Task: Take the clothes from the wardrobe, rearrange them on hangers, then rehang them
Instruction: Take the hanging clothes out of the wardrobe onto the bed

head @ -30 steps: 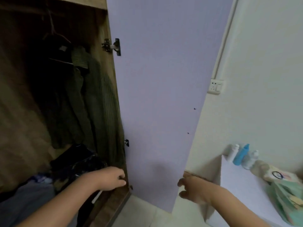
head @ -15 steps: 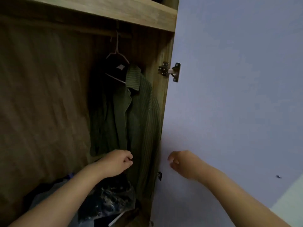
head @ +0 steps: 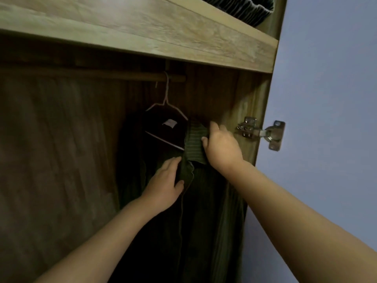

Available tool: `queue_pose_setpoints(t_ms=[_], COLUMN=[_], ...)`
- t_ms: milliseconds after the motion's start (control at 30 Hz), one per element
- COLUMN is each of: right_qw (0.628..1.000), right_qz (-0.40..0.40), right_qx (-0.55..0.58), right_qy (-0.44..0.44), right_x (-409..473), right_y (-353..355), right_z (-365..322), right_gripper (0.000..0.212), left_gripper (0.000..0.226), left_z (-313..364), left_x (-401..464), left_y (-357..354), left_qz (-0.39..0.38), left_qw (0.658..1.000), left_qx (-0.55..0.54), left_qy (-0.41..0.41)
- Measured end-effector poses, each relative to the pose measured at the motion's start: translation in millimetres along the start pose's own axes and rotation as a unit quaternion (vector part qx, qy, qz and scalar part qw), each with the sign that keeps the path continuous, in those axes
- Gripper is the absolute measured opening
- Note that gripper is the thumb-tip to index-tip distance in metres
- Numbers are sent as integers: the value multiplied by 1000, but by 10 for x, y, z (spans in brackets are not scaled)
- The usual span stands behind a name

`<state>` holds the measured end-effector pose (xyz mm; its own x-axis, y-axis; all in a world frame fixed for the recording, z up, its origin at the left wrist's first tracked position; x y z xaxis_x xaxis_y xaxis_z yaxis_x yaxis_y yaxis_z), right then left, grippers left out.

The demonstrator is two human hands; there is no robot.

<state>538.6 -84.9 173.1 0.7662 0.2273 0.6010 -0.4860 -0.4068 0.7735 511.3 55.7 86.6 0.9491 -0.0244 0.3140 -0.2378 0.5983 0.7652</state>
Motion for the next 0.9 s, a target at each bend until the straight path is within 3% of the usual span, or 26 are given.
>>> queue_pose_setpoints(t_ms=[133, 333, 500, 667, 900], right_qw=[994, 993, 978, 955, 911], right_qz=[-61, 63, 120, 132, 117], right_qx=[44, 82, 155, 257, 383], right_qy=[-79, -50, -69, -73, -95], right_x=[313, 309, 297, 184, -134], right_y=[-219, -160, -44, -93, -122], right_z=[21, -87, -91, -125, -117], right_gripper=[28, 21, 19, 29, 21], left_gripper=[66, 64, 62, 59, 55], left_z=[-98, -290, -352, -369, -468], left_x=[202, 368, 435, 376, 220], left_y=[163, 427, 598, 812, 1082], left_qz=[6, 23, 55, 110, 156], left_qw=[1000, 999, 998, 994, 987], left_qx=[-14, -17, -4, -2, 0], left_qy=[-19, -21, -3, 7, 44])
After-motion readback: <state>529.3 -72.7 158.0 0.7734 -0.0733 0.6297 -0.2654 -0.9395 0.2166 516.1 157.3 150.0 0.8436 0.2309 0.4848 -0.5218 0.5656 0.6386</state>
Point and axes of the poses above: each hand's wrist, its own x-axis towards the middle knuckle, its own y-axis out of the back of the hand, z = x × y, the point moved 5 cm from there along x, towards the middle knuckle, and after that the axes turned 8 degrees about y, right-handed, at the moved point
